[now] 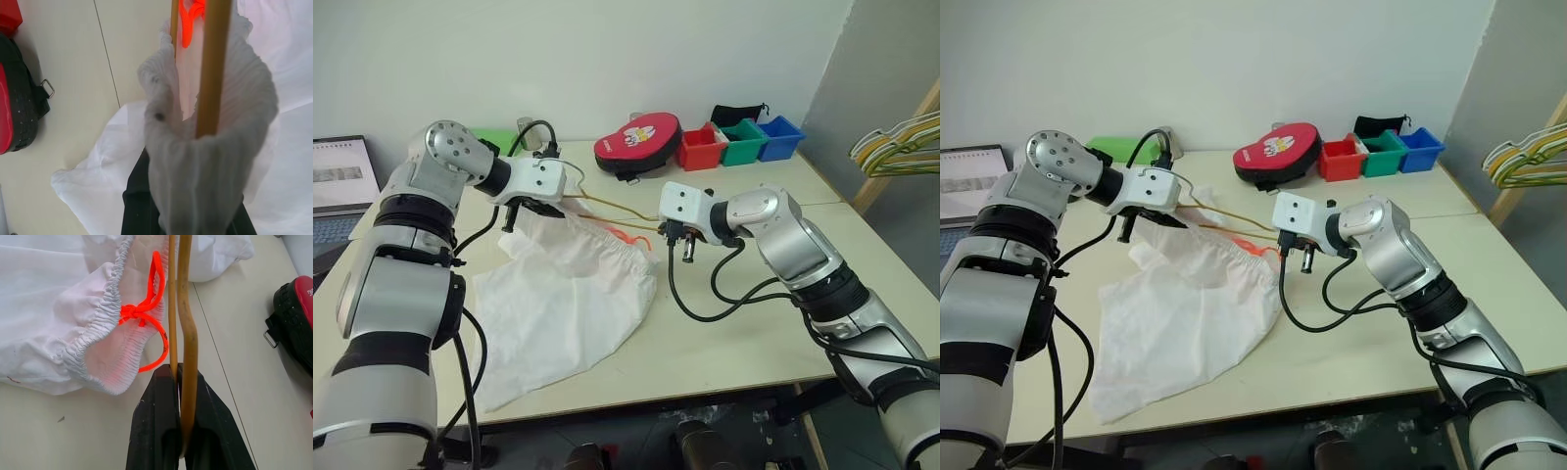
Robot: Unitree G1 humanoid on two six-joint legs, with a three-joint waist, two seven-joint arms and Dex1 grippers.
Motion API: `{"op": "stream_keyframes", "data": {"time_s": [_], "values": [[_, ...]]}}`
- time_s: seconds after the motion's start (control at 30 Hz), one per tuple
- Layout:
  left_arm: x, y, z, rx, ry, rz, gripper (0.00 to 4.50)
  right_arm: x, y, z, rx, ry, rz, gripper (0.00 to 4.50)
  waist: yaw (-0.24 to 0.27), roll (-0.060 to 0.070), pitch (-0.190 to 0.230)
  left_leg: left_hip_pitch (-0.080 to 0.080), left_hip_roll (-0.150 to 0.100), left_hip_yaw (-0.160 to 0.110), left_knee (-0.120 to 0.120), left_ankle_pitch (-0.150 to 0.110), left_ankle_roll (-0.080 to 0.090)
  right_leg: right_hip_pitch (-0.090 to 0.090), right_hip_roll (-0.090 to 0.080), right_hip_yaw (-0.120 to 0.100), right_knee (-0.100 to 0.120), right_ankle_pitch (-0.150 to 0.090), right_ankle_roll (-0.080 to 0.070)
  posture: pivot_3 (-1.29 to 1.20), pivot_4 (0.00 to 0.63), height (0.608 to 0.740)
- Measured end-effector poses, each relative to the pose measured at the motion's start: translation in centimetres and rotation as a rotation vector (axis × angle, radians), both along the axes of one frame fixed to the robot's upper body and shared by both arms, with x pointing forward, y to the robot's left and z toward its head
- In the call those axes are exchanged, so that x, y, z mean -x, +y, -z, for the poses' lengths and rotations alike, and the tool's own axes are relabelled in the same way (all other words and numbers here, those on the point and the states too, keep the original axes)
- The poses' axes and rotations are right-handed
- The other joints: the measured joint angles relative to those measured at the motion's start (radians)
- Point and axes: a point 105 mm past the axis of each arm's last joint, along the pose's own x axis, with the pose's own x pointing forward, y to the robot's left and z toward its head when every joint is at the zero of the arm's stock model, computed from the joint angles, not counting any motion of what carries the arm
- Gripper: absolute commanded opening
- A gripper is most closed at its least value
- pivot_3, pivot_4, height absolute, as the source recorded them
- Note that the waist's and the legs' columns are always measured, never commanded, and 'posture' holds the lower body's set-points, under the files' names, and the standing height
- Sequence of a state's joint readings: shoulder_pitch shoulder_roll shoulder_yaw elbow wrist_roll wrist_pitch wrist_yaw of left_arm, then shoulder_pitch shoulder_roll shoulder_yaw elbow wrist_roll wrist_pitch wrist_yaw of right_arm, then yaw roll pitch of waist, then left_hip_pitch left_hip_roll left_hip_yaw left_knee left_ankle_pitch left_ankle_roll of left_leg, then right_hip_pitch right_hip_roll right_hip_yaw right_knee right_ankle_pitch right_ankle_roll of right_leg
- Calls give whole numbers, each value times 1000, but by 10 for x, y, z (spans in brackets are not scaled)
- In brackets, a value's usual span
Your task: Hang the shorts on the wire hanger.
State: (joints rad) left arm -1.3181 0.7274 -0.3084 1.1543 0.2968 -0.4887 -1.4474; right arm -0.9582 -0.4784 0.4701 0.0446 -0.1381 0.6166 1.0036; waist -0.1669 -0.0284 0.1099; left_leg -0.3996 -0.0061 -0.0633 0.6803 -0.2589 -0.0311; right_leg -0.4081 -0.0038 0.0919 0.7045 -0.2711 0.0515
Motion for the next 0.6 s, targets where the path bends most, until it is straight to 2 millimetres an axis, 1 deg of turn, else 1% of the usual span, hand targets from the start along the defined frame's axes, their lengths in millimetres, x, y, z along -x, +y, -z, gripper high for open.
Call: {"op": "stream_keyframes", "data": {"time_s": [0.07, 0.1, 0.27, 0.4, 0.47, 0.53, 0.57, 0.6], "values": [[0, 0, 0, 2, 0, 1, 0, 0, 0, 0, 1, 0, 0, 504, 0, 0, 0, 0, 0, 0, 0, 0, 0, 0, 0, 0, 0, 0, 0, -71, 0, 740], [0, 0, 0, 2, -1, 1, 0, 1, 0, 0, 1, 0, -4, 570, 0, 0, 0, 0, 0, 0, 0, 0, 0, 0, 0, 0, 0, 0, 0, -71, 0, 740], [0, -1, 1, 6, -4, 0, 0, 5, 1, -5, 11, -10, -31, 1647, 0, 0, 0, 0, 0, 0, 0, 0, 0, 0, 0, 0, 0, 0, 0, -67, 0, 740], [0, 1, 9, 15, 10, -5, 0, 6, -5, -7, 9, 1, -18, 2516, 1, 0, 0, 0, 0, -1, 0, 0, 0, 0, 0, -1, 1, 0, 0, -67, 0, 740], [1, 0, 11, 14, 6, 3, 0, 7, -11, -10, 16, 1, -4, 2872, 1, 0, 0, 0, 0, -1, 0, 0, 0, 0, 0, -1, 1, 0, 0, -71, 0, 740], [3, 3, 18, 0, 2, 14, 0, 8, -29, -17, 25, 12, 33, 3460, 2, 0, 0, 0, 0, -1, 0, 0, 0, 0, -1, -1, 1, 0, 0, -69, 0, 740], [4, 5, 22, -3, 5, 12, 0, 9, -36, -21, 27, 14, 49, 3617, 3, 0, 0, 0, 0, -1, 0, 0, 0, 0, -1, -1, 1, 0, 0, -69, 0, 740], [5, 7, 26, -3, 11, 7, 0, 10, -42, -25, 27, 17, 69, 3950, 3, 0, 0, 0, 0, -1, 0, 0, 0, 0, -1, -1, 1, 0, 0, -68, 0, 740]]}}
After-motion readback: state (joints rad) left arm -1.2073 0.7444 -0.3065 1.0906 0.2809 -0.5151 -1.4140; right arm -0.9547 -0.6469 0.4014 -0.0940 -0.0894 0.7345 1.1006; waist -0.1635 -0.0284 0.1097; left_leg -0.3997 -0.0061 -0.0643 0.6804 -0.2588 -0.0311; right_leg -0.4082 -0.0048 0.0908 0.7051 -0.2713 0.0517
